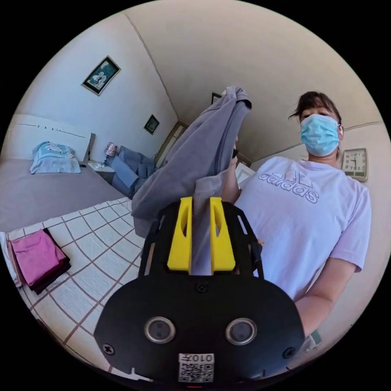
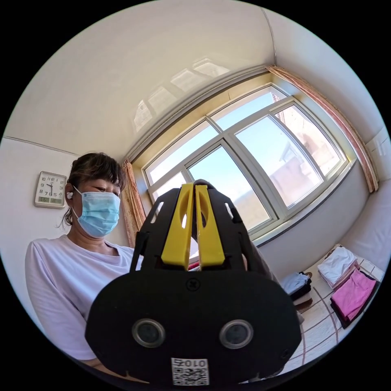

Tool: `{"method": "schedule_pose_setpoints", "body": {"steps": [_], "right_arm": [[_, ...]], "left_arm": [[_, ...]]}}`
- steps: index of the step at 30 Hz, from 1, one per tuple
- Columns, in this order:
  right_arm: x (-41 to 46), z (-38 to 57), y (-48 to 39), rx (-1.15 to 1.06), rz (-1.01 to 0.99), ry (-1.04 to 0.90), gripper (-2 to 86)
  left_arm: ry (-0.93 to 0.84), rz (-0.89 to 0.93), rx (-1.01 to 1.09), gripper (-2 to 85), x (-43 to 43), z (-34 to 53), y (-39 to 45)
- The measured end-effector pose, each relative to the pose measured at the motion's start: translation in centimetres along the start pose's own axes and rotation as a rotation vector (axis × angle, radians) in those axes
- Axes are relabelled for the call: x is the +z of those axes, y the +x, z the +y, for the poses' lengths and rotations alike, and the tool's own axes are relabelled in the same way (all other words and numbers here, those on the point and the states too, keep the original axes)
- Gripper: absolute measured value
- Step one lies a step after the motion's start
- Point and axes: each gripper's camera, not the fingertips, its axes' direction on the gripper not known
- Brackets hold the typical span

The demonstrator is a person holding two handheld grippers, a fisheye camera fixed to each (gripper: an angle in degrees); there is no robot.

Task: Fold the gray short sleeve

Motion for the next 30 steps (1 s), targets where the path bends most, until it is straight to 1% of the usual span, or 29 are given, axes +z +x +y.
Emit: {"method": "schedule_pose_setpoints", "body": {"steps": [2, 4, 5, 7, 9, 10, 11, 12, 13, 14, 15, 16, 18, 19, 21, 22, 23, 26, 28, 30], "right_arm": [[-0.1, -0.2, 0.4, 0.001, 0.000, 0.004, 2.7], [-0.8, -0.6, 0.8, -0.009, 0.046, 0.020, 2.9], [-1.0, -0.6, 0.8, -0.009, 0.072, 0.022, 2.9], [-2.4, -0.6, 1.1, 0.003, 0.183, 0.056, 3.0], [-4.0, -0.1, 1.4, 0.036, 0.270, 0.089, 3.1], [-5.2, 0.5, 1.8, 0.064, 0.331, 0.105, 3.0], [-5.8, 0.9, 2.0, 0.081, 0.361, 0.110, 3.0], [-7.0, 1.8, 2.6, 0.116, 0.419, 0.111, 2.9], [-7.9, 2.9, 3.3, 0.152, 0.463, 0.102, 2.9], [-8.2, 3.4, 3.7, 0.178, 0.484, 0.089, 2.9], [-8.5, 4.6, 4.8, 0.235, 0.520, 0.050, 2.9], [-8.4, 5.9, 6.0, 0.282, 0.527, 0.000, 2.9], [-7.7, 7.7, 8.0, 0.352, 0.501, -0.086, 2.9], [-7.2, 9.0, 9.3, 0.401, 0.473, -0.138, 2.9], [-6.4, 10.6, 11.1, 0.473, 0.403, -0.205, 3.0], [-5.9, 11.4, 12.1, 0.504, 0.328, -0.221, 3.1], [-5.6, 11.7, 12.4, 0.514, 0.299, -0.219, 3.1], [-3.8, 12.1, 13.4, 0.512, 0.229, -0.229, 3.5], [-2.0, 12.1, 14.0, 0.486, 0.129, -0.248, 4.1], [-0.8, 12.0, 13.9, 0.458, 0.055, -0.247, 4.7]], "left_arm": [[0.068, 0.112, -0.008, 3.7, -0.5, 0.3, -0.8], [0.059, 0.072, -0.065, 2.1, -0.8, 0.7, -1.3], [0.041, 0.003, -0.087, 1.4, -1.1, 0.7, -1.1], [0.058, -0.096, -0.066, 0.7, -2.4, 0.2, 0.2], [0.111, -0.257, -0.035, 0.3, -5.5, -1.3, 2.9], [0.137, -0.293, -0.025, 0.2, -6.6, -1.8, 3.8], [0.200, -0.370, 0.002, 0.1, -8.8, -3.1, 5.9], [0.206, -0.455, 0.024, 0.0, -10.4, -4.7, 8.0], [0.176, -0.511, 0.032, -0.1, -10.7, -5.7, 9.0], [0.164, -0.608, 0.080, -0.1, -11.2, -7.5, 11.3], [0.149, -0.642, 0.155, -0.2, -11.1, -9.3, 13.4], [0.137, -0.652, 0.183, -0.2, -10.9, -10.2, 14.3], [0.078, -0.765, 0.231, -0.2, -9.1, -13.2, 16.8], [0.075, -0.762, 0.254, -0.2, -8.7, -13.8, 17.3], [0.117, -0.658, 0.316, -0.2, -7.5, -15.6, 18.6], [0.130, -0.637, 0.317, -0.2, -7.3, -15.9, 18.8], [0.145, -0.609, 0.318, -0.2, -6.8, -16.7, 19.0], [0.198, -0.559, 0.327, -0.2, -5.7, -18.0, 19.2], [0.264, -0.512, 0.333, -0.2, -5.6, -18.2, 19.2], [0.370, -0.487, 0.336, -0.2, -6.1, -18.1, 19.3]]}}
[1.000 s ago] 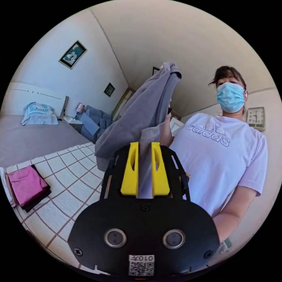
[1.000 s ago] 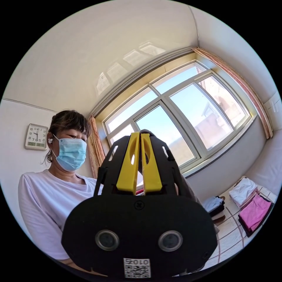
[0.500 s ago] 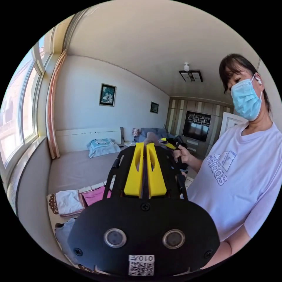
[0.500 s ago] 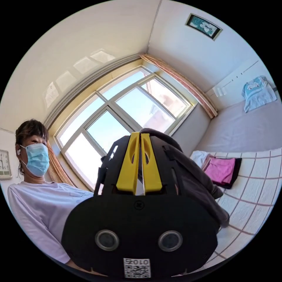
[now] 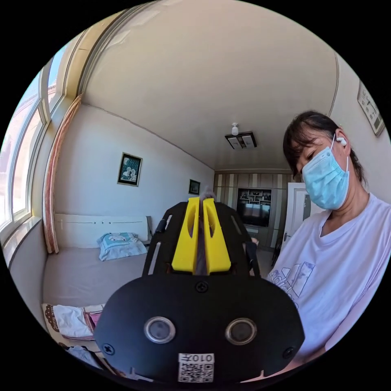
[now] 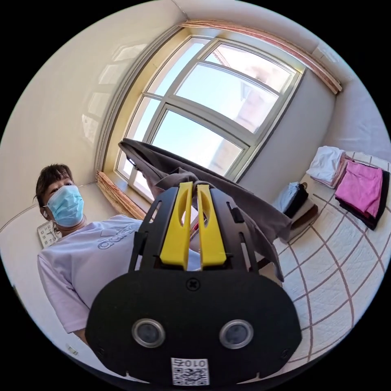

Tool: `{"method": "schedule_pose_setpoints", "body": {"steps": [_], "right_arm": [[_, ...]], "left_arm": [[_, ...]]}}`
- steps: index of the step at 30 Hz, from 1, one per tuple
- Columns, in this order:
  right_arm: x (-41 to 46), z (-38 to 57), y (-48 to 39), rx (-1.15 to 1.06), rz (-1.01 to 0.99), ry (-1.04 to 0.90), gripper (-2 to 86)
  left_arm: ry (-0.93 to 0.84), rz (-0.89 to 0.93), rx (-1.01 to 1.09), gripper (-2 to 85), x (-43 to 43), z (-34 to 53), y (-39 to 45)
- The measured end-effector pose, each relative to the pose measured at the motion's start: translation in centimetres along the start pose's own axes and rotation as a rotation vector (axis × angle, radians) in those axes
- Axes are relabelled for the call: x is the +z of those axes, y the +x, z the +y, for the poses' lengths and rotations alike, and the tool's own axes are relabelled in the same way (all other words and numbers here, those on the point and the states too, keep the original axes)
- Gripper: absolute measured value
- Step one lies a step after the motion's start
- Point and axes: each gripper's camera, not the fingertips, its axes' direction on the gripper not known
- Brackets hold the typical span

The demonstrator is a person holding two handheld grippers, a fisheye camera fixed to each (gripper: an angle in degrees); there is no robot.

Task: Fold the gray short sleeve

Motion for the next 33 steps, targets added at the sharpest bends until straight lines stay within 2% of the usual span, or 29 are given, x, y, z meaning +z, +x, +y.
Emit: {"method": "schedule_pose_setpoints", "body": {"steps": [3, 6, 11, 13, 16, 18, 21, 23, 25, 30, 33], "right_arm": [[1.2, 0.3, -1.3, -0.097, -0.026, -0.010, 5.6], [1.4, 1.8, -3.2, -0.197, 0.023, 0.001, 7.0], [1.5, 5.7, -7.0, -0.340, 0.327, -0.031, 9.9], [1.8, 7.3, -9.6, -0.410, 0.563, -0.008, 11.0], [2.2, 8.1, -13.3, -0.578, 0.742, 0.067, 13.0], [3.4, 7.7, -15.1, -0.686, 0.791, 0.063, 14.3], [6.6, 5.8, -16.1, -0.841, 0.828, -0.080, 15.5], [8.0, 4.2, -15.6, -0.876, 0.713, -0.144, 15.6], [9.5, 2.0, -14.1, -0.848, 0.381, -0.260, 15.6], [12.4, 3.4, -11.0, -0.762, -0.146, -0.437, 12.4], [12.9, 6.9, -9.5, -0.689, -0.123, -0.414, 9.1]], "left_arm": [[0.066, -0.047, -0.014, -0.2, -1.1, -0.2, -0.1], [0.060, -0.105, -0.006, -0.1, -1.9, -0.5, 0.2], [0.064, -0.128, -0.005, -0.2, -2.6, -0.6, 0.7], [0.070, -0.094, -0.007, -0.2, -2.5, -0.6, 0.8], [0.050, -0.022, 0.004, -0.2, -1.9, -1.0, 1.1], [0.028, 0.077, 0.030, -0.2, -0.9, -1.6, 1.4], [-0.003, 0.193, 0.072, -0.2, 0.8, -2.2, 2.0], [-0.023, 0.241, 0.086, -0.2, 1.8, -2.4, 2.2], [-0.038, 0.294, 0.101, -0.2, 2.9, -2.4, 2.3], [-0.052, 0.341, 0.075, -0.1, 3.6, -1.5, 1.6], [-0.054, 0.250, 0.033, -0.2, 2.0, -0.5, 0.6]]}}
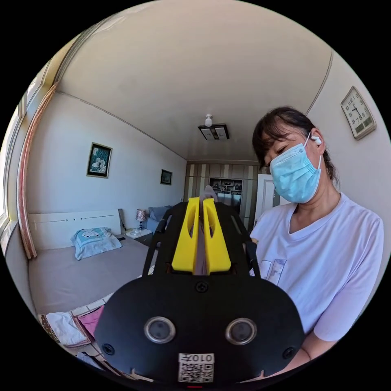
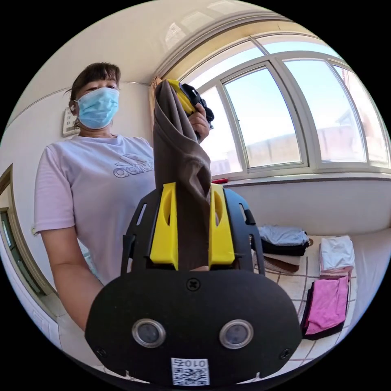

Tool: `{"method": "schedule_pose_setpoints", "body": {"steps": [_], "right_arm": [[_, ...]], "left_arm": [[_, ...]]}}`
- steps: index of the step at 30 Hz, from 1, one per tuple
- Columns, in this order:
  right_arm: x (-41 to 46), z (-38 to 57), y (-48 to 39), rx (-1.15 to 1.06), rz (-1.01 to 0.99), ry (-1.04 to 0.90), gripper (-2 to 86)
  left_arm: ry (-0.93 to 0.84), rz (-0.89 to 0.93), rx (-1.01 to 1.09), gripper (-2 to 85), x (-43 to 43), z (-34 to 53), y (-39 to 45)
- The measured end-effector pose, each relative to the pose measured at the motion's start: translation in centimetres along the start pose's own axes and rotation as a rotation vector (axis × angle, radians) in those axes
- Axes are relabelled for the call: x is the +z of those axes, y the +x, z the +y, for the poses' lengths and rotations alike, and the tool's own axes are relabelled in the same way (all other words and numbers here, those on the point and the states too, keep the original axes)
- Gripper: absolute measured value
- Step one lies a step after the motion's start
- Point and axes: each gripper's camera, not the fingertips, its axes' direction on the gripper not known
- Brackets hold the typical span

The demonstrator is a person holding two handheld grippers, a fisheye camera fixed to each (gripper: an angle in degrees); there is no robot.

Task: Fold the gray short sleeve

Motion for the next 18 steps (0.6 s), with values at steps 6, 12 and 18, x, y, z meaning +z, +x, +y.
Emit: {"method": "schedule_pose_setpoints", "body": {"steps": [6, 12, 18], "right_arm": [[3.7, 1.8, -4.2, -0.001, 0.152, 0.010, 2.1], [-1.5, -3.4, -17.5, -0.099, 0.676, 0.134, 1.0], [2.7, -9.5, -30.3, -0.293, 1.142, -0.141, 0.8]], "left_arm": [[0.050, -0.086, -0.099, -0.2, -2.7, 2.3, -2.2], [-0.028, -0.377, -0.218, -0.1, -8.1, 6.1, -4.7], [-0.134, -0.328, -0.277, -0.1, -9.5, 12.1, -7.7]]}}
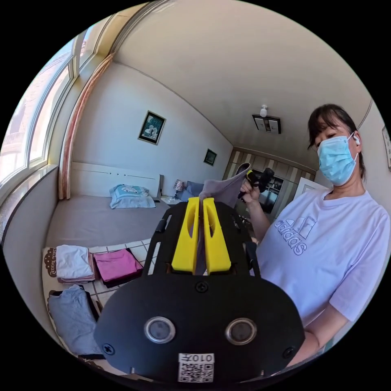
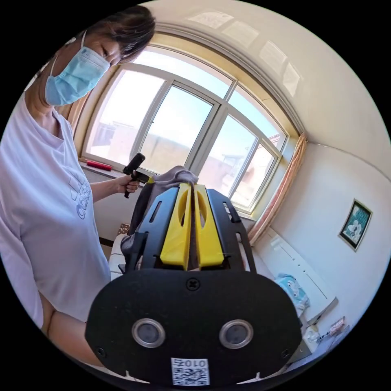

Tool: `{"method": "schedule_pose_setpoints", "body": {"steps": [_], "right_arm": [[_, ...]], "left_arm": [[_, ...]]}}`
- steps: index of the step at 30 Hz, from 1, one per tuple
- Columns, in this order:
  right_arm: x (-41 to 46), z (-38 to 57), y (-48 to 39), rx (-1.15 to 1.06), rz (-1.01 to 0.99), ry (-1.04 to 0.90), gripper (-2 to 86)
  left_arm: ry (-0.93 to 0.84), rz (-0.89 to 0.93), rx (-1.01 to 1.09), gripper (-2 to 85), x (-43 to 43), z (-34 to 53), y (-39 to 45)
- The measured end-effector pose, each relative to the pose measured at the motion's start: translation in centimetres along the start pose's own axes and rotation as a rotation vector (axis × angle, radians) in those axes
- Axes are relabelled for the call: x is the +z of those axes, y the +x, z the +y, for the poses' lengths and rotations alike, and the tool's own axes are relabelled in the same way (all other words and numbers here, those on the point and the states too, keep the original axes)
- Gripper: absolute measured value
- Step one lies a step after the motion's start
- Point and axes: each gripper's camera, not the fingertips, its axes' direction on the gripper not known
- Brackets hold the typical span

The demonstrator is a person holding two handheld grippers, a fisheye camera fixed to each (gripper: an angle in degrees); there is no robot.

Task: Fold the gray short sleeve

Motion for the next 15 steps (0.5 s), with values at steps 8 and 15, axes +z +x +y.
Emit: {"method": "schedule_pose_setpoints", "body": {"steps": [8, 15], "right_arm": [[-6.5, -2.0, -5.4, -0.002, 0.051, 0.126, 0.8], [-8.6, -3.4, -6.9, -0.052, -0.166, 0.334, 0.9]], "left_arm": [[-0.099, 0.370, 0.013, 0.0, 4.3, 1.3, -3.0], [-0.176, 0.683, -0.103, 0.1, 14.1, 3.1, -7.1]]}}
